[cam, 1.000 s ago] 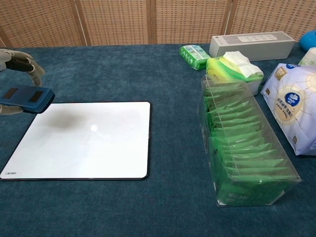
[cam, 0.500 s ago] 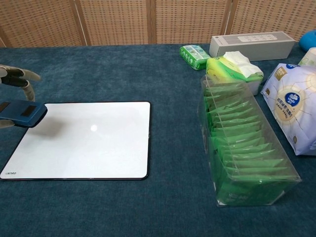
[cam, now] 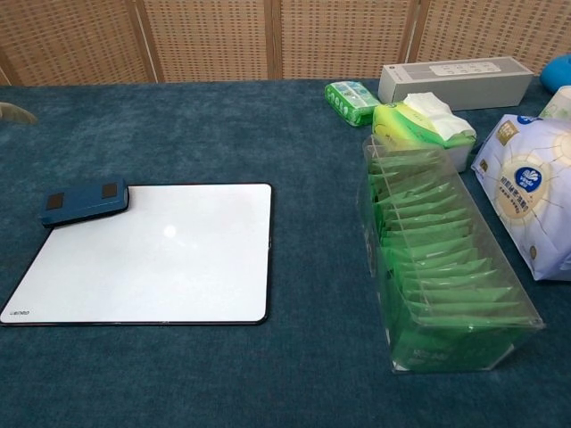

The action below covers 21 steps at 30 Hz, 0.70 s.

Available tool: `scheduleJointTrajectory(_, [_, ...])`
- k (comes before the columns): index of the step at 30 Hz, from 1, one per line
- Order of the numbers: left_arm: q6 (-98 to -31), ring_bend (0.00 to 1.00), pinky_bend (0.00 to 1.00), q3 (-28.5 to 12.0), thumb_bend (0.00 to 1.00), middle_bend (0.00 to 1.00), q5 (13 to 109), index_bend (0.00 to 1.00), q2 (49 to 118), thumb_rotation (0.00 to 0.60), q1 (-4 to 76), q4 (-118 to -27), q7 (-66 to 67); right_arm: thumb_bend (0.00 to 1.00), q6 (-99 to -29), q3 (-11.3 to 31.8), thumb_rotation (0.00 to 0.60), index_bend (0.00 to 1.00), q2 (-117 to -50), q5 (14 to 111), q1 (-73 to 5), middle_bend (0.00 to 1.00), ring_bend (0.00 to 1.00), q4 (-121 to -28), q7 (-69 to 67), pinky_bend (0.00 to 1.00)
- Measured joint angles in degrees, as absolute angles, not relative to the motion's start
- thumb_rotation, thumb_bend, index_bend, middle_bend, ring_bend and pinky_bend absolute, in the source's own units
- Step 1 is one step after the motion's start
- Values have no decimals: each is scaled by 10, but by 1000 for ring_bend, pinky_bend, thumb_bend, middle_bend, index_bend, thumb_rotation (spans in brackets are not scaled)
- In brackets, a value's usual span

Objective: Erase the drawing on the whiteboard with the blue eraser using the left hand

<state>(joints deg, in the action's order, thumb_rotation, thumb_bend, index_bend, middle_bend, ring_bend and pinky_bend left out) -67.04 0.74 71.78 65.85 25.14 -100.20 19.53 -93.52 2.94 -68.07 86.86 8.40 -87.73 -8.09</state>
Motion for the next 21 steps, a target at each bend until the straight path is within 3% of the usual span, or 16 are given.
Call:
scheduleJointTrajectory(5, [-725,0,0,14,356,0,751,113,642,600,216,-1014,163,401,-939,37,600,115,-676,870,78,120,0,-882,-65,75])
scheduleJointTrajectory(21, [-921,0,0,59,357,10,864,150,621,600,68,-988,44,389,-915,39,600,159,-674,889,44,113,0,-895,43,68])
